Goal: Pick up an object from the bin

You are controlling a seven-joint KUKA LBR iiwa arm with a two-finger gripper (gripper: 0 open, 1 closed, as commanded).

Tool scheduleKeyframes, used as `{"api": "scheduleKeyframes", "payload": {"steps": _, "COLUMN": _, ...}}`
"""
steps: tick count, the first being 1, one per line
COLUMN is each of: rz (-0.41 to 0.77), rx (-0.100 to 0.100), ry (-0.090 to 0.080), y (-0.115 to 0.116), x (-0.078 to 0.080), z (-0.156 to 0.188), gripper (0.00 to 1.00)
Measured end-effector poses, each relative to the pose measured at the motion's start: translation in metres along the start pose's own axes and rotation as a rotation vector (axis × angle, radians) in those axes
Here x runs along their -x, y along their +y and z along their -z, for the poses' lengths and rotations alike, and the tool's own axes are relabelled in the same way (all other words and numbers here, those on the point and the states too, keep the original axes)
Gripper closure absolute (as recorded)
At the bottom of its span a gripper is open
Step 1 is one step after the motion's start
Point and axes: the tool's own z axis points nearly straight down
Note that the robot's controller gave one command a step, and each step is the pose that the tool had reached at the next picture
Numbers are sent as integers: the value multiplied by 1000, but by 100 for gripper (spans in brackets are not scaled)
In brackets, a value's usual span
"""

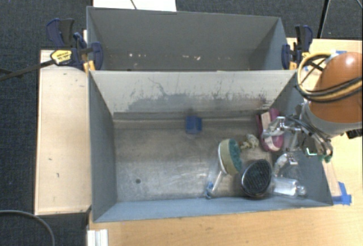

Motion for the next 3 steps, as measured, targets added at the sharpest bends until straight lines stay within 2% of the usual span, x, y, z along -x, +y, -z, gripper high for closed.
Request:
{"api": "scheduleKeyframes", "payload": {"steps": 1, "rz": 109, "rx": -6, "ry": -22, "y": -8, "x": 8, "z": -68, "gripper": 0}}
{"api": "scheduleKeyframes", "payload": {"steps": 2, "rz": 253, "rx": -16, "ry": -39, "y": 52, "x": -6, "z": -78, "gripper": 0}}
{"api": "scheduleKeyframes", "payload": {"steps": 3, "rz": 265, "rx": -6, "ry": -21, "y": 58, "x": -11, "z": -85, "gripper": 100}}
